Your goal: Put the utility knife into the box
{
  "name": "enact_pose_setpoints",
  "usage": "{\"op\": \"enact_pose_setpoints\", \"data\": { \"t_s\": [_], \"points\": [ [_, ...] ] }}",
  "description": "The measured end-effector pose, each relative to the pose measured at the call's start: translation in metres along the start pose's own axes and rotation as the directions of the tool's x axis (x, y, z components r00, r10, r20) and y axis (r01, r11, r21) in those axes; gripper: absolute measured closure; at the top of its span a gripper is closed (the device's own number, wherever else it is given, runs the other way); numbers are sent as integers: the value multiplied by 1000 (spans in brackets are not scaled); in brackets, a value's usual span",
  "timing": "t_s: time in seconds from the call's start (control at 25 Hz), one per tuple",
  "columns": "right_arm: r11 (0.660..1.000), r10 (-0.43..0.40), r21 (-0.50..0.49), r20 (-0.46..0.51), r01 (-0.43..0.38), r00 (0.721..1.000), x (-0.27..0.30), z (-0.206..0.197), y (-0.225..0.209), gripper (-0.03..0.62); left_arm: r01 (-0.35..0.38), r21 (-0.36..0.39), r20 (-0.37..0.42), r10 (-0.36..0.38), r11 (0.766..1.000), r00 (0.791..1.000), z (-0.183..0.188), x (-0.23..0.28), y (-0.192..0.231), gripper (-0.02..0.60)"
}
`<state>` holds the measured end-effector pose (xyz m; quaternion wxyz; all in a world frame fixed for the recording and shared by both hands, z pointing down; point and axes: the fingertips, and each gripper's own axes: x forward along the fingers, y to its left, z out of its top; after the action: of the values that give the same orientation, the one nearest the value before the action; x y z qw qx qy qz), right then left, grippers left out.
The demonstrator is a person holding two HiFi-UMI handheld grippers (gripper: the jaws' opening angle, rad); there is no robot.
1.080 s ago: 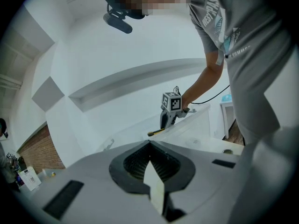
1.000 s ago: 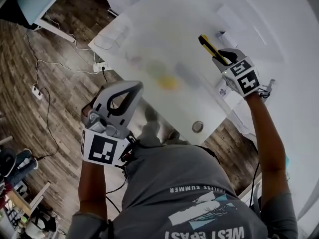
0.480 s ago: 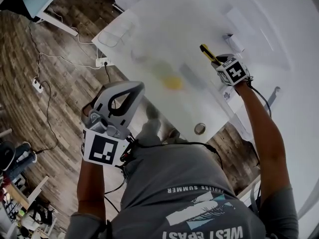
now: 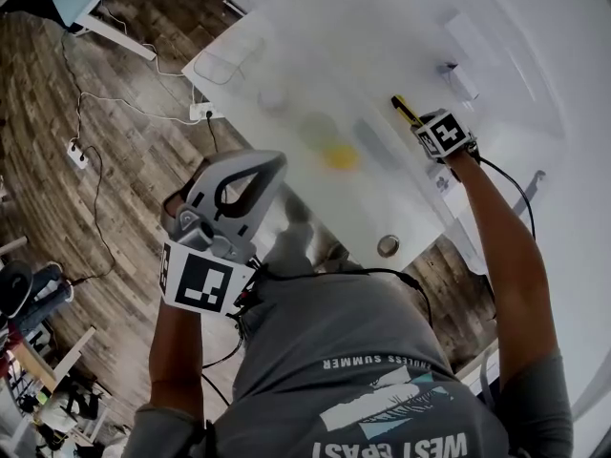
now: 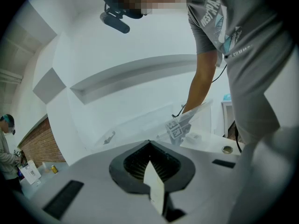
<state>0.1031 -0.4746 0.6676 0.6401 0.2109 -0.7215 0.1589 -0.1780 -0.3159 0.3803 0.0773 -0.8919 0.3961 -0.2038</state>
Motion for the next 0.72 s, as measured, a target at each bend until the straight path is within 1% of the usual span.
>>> {"op": "enact_pose_setpoints", "data": {
  "t_s": [0.16,0.28,0.44,0.56,0.72],
  "points": [
    [1000,14,8,-3,-14,1000,6,-4,2,471,-11,-12,9,12,1000,1000,0,0,-1,574],
    [1000,24,15,-2,-24,1000,7,-6,3,471,0,0,-11,0,1000,1000,1,0,-4,574],
    [999,28,15,-17,-28,999,7,-11,4,468,1,7,-13,-1,1000,1000,5,1,-7,574],
    [1000,18,-7,-21,-18,1000,4,-13,5,470,-4,4,-3,4,1000,1000,9,1,-10,574],
    [999,-9,-49,24,11,1000,-13,-3,3,468,9,27,-18,-9,1000,1000,13,0,-16,574]
  ]
}}
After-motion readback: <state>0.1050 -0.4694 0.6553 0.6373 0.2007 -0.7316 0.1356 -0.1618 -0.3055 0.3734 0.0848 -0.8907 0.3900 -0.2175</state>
